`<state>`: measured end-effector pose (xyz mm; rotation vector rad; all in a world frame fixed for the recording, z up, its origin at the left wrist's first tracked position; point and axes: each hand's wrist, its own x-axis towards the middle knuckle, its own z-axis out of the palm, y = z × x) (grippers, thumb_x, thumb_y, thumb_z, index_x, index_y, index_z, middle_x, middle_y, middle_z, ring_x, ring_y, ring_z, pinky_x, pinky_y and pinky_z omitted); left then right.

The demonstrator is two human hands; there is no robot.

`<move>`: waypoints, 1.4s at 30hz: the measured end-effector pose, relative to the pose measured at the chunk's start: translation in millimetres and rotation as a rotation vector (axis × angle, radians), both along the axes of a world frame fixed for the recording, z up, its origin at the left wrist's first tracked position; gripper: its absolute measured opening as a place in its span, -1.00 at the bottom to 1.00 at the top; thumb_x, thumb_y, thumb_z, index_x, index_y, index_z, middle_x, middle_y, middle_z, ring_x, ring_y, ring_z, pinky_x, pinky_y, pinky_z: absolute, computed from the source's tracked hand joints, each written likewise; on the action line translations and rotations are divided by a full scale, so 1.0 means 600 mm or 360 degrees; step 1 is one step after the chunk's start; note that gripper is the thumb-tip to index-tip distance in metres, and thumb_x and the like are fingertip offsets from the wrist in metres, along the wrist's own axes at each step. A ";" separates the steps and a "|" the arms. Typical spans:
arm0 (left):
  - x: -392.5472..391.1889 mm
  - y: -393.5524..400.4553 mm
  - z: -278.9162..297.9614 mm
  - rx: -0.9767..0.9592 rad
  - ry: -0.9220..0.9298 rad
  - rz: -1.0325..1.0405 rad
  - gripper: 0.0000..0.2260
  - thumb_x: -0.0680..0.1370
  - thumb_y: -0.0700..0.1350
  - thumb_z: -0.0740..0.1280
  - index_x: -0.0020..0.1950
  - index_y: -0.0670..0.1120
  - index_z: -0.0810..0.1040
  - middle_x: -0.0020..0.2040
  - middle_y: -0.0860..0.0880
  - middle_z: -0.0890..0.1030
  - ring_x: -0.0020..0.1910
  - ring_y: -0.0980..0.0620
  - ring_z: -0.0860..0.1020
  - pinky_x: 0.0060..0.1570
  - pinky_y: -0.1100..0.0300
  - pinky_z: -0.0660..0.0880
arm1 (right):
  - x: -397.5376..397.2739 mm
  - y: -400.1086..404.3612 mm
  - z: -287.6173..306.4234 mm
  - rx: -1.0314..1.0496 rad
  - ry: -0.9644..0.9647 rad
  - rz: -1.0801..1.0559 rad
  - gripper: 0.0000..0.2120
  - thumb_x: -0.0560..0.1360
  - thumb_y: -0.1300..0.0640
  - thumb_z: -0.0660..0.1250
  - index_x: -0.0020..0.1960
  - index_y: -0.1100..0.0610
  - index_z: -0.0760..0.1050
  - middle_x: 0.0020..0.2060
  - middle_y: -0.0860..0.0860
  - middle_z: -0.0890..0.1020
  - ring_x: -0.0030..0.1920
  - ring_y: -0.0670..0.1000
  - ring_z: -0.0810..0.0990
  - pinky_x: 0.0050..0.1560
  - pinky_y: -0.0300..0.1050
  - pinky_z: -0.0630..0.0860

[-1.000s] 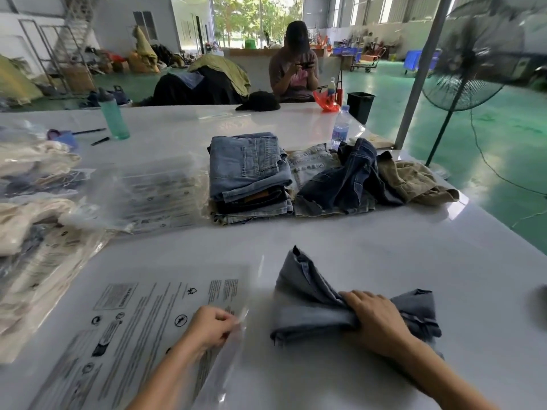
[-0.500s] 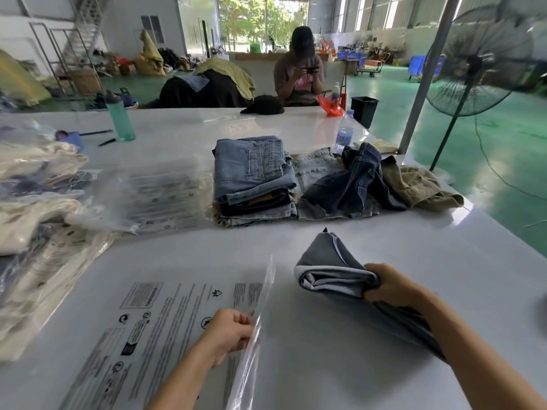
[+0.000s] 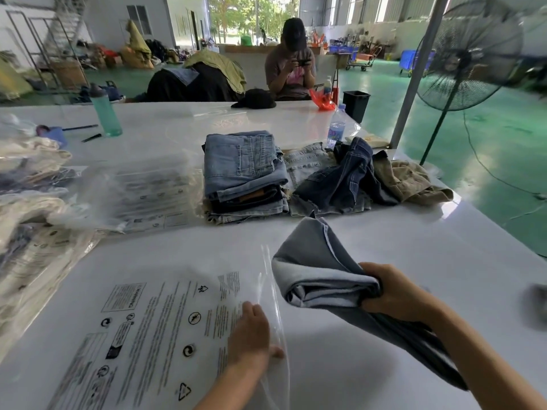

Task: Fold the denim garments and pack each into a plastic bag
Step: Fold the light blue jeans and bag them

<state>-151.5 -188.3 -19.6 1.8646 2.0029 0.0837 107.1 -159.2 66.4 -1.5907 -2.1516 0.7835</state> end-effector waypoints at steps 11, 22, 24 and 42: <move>-0.073 0.001 0.025 0.0009 -0.0853 0.0151 -0.40 0.45 -0.27 0.36 0.46 -0.16 0.25 0.37 -0.05 0.36 0.28 -0.13 0.45 0.25 0.08 0.44 | -0.066 -0.010 -0.060 0.0046 -0.0777 0.0281 -0.57 0.29 -0.04 0.37 0.14 0.00 0.45 0.04 -0.01 0.62 0.06 0.12 0.56 -0.05 -0.06 0.42; -0.047 -0.025 0.151 0.0510 0.0041 -0.0186 -0.34 0.49 -0.27 0.19 0.54 -0.08 0.00 0.53 -0.02 -0.01 0.01 0.06 0.54 -0.11 0.35 0.43 | -0.108 -0.039 -0.074 0.0527 -0.0972 0.0313 -0.57 0.33 -0.10 0.24 0.18 -0.03 0.39 0.00 -0.07 0.59 0.04 0.10 0.55 -0.06 -0.12 0.30; -0.032 -0.023 0.153 0.0403 0.0027 -0.0186 -0.31 0.49 -0.31 0.18 0.55 -0.11 -0.05 0.56 -0.07 -0.10 0.04 0.03 0.54 -0.06 0.34 0.43 | -0.120 -0.042 -0.064 0.0550 -0.0903 0.0350 -0.58 0.30 -0.08 0.22 0.13 -0.03 0.39 -0.03 -0.07 0.59 0.02 0.11 0.56 -0.11 -0.11 0.26; -0.026 -0.017 0.142 -0.0097 -0.0113 -0.0323 -0.32 0.43 -0.31 0.19 0.53 -0.21 0.04 0.57 -0.10 -0.05 0.43 -0.15 0.28 0.29 0.16 0.33 | -0.273 0.012 -0.054 -0.0077 -0.0677 0.0709 -0.62 0.45 0.03 0.34 0.23 0.14 0.43 0.13 0.13 0.58 0.11 0.20 0.54 -0.02 -0.02 0.43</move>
